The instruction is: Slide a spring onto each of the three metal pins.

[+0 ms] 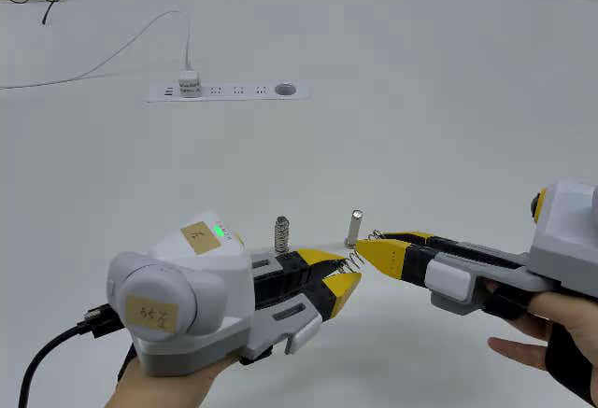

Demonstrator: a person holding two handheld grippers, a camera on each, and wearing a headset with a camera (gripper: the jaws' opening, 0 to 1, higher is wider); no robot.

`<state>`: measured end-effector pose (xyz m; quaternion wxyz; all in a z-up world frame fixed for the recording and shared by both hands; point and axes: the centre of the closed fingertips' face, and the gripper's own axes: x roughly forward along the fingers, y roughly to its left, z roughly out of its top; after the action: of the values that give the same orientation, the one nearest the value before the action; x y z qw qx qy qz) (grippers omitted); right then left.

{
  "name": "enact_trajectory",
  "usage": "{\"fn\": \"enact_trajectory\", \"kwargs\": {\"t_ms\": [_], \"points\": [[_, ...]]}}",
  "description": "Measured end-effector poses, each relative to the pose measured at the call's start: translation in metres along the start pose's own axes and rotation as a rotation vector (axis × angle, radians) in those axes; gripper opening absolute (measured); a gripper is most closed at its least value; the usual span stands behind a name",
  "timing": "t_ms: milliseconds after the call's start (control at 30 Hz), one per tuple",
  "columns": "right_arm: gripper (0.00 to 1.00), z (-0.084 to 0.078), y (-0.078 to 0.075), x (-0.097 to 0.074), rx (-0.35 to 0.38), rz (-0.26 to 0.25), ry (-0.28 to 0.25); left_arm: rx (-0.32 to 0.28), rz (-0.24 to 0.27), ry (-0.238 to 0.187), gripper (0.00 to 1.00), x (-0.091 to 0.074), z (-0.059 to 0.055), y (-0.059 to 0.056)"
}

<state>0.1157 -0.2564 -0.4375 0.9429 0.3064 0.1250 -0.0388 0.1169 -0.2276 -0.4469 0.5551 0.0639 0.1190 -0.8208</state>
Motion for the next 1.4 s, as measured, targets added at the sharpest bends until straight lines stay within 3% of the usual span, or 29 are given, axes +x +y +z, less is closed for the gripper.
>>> {"fn": "enact_trajectory", "kwargs": {"t_ms": [333, 700, 900, 1167, 1400], "points": [[0.21, -0.001, 0.015, 0.005, 0.09, 0.069, -0.018, -0.002, -0.012, -0.039, 0.1, -0.009, 0.009, -0.006], [0.14, 0.001, 0.031, 0.006, 0.165, 0.144, -0.031, -0.01, -0.002, -0.042, 0.11, -0.014, 0.013, -0.007], [0.12, 0.002, 0.036, 0.007, 0.132, 0.159, -0.033, -0.004, 0.006, -0.037, 0.11, -0.015, 0.013, -0.007], [0.11, 0.01, 0.034, 0.006, 0.066, 0.128, -0.049, -0.003, 0.018, -0.011, 0.17, -0.018, 0.01, -0.004], [0.11, 0.022, 0.022, 0.006, -0.096, 0.052, -0.048, -0.015, 0.066, 0.051, 0.21, -0.023, -0.001, 0.006]]}}
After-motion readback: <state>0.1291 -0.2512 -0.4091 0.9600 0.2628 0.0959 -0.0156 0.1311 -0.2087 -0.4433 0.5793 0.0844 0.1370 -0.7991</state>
